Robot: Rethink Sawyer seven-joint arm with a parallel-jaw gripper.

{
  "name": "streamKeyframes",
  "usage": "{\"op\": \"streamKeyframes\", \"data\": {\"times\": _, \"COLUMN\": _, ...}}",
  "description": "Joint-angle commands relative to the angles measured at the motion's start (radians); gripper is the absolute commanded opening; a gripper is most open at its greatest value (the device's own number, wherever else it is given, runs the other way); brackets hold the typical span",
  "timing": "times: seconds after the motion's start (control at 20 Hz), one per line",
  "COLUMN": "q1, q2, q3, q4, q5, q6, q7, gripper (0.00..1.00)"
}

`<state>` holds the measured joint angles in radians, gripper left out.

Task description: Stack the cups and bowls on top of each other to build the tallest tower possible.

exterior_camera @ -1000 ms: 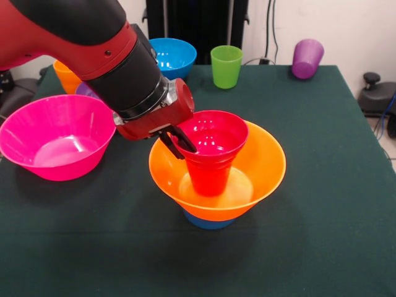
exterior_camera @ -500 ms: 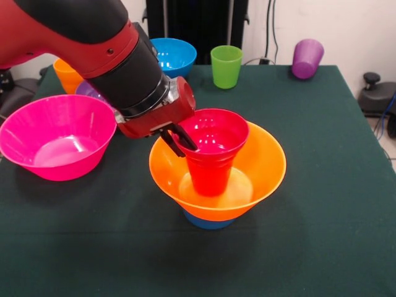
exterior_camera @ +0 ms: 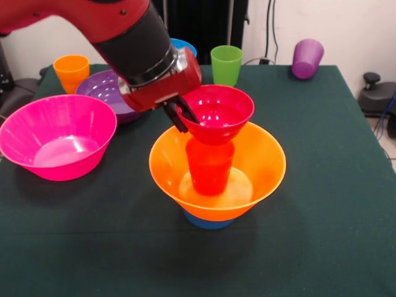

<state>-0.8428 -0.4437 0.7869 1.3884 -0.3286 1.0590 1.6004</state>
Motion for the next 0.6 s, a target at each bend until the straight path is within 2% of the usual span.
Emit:
{"op": "streamKeyframes", "data": {"times": 0.05, "q1": 0.022, "q2": -0.056, "q3": -0.074, "q4": 0.057, "q5": -0.016, "q6": 0.041, "q7": 0.006, "gripper": 0.0}}
{"op": "streamKeyframes", "data": {"times": 0.6, "q1": 0.025, "q2": -0.02, "q3": -0.084, "q4": 0.031, "q5": -0.029, "q6": -0.004, "q7": -0.002, "gripper": 0.0}}
